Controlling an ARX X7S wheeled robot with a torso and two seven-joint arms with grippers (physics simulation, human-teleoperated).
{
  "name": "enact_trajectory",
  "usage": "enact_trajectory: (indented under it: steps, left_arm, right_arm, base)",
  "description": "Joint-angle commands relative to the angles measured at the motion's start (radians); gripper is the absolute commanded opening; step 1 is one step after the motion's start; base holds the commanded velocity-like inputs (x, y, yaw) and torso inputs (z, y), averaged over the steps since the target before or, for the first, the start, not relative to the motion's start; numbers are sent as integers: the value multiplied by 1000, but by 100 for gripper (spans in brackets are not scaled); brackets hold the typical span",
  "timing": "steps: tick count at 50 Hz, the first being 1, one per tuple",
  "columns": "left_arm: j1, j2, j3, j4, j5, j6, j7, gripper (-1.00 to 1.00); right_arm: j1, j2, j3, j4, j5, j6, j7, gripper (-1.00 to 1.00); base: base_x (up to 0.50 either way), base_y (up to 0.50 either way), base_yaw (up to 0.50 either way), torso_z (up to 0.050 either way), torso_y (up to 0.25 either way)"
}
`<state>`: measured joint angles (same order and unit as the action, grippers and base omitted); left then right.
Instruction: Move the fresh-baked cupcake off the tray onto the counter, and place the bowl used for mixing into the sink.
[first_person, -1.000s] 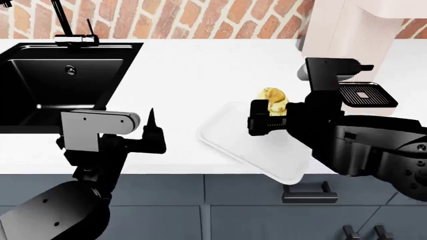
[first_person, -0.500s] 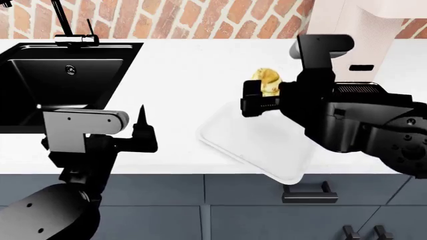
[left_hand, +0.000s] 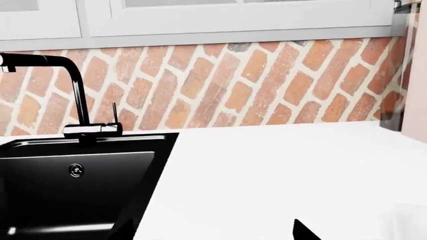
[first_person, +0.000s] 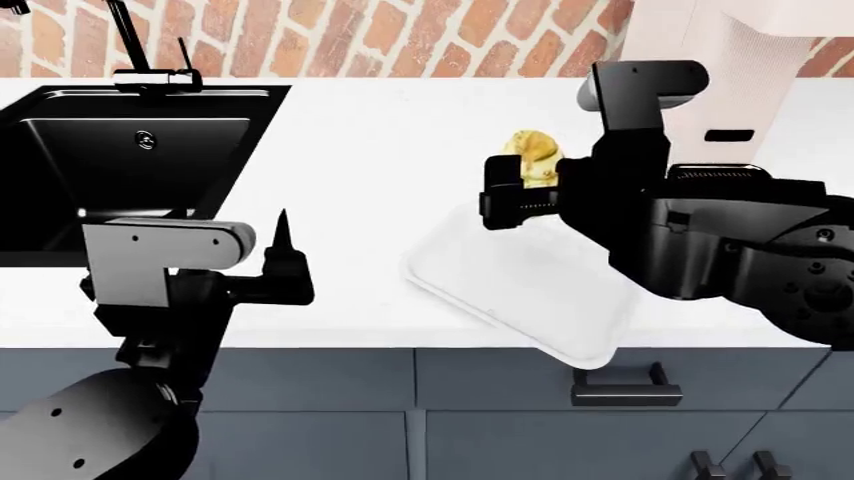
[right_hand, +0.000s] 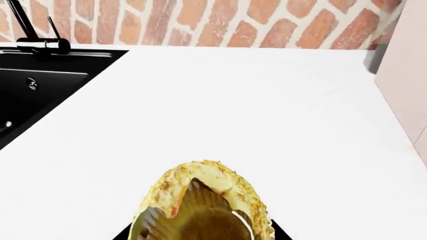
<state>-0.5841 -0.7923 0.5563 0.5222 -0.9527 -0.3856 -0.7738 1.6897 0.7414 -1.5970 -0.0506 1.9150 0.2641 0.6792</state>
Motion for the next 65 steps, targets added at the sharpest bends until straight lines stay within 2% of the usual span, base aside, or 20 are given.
enact_trajectory:
  steps: [1, 54, 65]
  left_arm:
    - [-4, 0, -2, -1, -1, -1, 2, 100]
    - [-8, 8, 0, -10, 7, 1, 11, 100]
    - [10, 6, -6, -13, 13, 20, 14, 100]
  right_arm:
    - [4, -3, 9, -1, -24, 15, -5, -100]
    - [-10, -20, 23, 28, -39, 18, -31, -100]
    - [-44, -133, 11, 257, -38, 28, -174, -100]
  base:
    - [0, 215, 0, 0, 0]
    - [0, 217, 0, 0, 0]
    - [0, 0, 0, 0, 0]
